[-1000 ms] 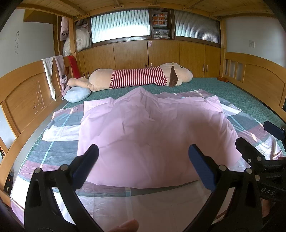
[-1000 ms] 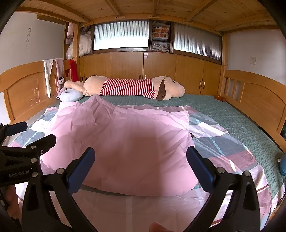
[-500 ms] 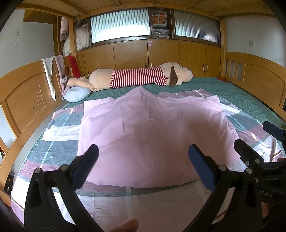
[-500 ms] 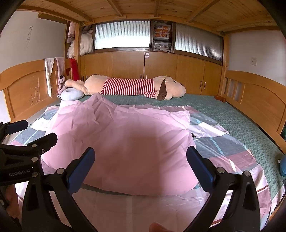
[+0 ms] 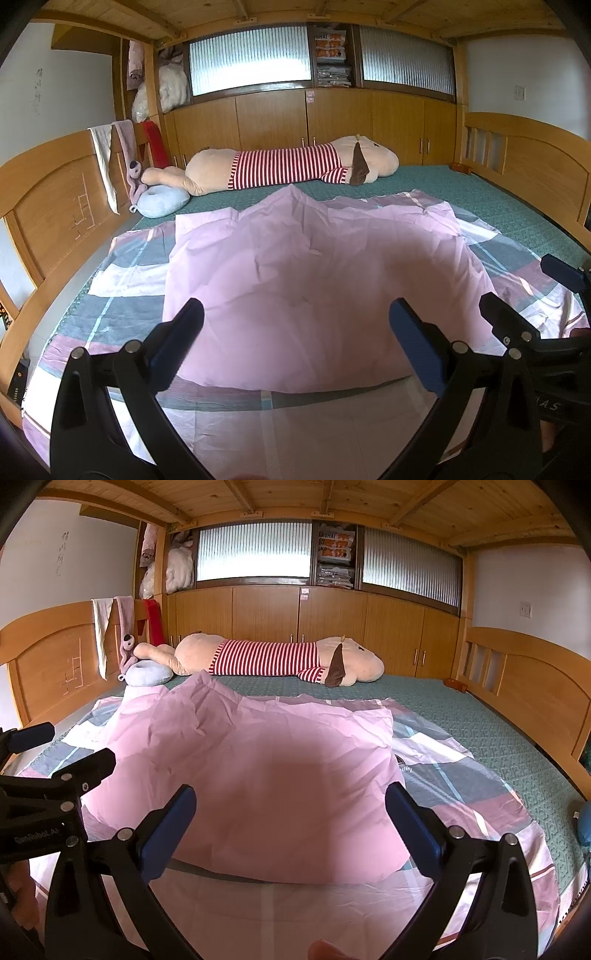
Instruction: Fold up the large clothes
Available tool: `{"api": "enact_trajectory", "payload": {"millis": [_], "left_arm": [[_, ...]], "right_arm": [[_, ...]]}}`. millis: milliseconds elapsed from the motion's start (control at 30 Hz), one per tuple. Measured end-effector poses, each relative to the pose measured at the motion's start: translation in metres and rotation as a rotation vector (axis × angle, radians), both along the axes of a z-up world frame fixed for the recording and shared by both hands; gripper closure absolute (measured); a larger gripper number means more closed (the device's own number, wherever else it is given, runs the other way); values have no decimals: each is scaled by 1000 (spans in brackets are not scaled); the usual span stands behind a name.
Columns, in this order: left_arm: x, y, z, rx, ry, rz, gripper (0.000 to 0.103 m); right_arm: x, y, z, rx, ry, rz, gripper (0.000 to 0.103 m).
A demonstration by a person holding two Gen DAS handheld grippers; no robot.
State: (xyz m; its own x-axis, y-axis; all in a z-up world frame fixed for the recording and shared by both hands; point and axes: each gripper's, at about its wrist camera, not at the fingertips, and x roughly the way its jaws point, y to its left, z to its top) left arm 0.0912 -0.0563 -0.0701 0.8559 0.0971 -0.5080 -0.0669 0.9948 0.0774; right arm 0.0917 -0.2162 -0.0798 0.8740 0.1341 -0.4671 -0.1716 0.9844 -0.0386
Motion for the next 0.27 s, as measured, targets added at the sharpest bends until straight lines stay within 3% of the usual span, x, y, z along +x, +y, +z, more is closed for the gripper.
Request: {"api": "enact_trajectory", "payload": {"millis": [267], "left_arm": [[8,9,-6,-48,65,4,2]], "right_arm": [[10,-11,-5,31,33,-8,1]]}}
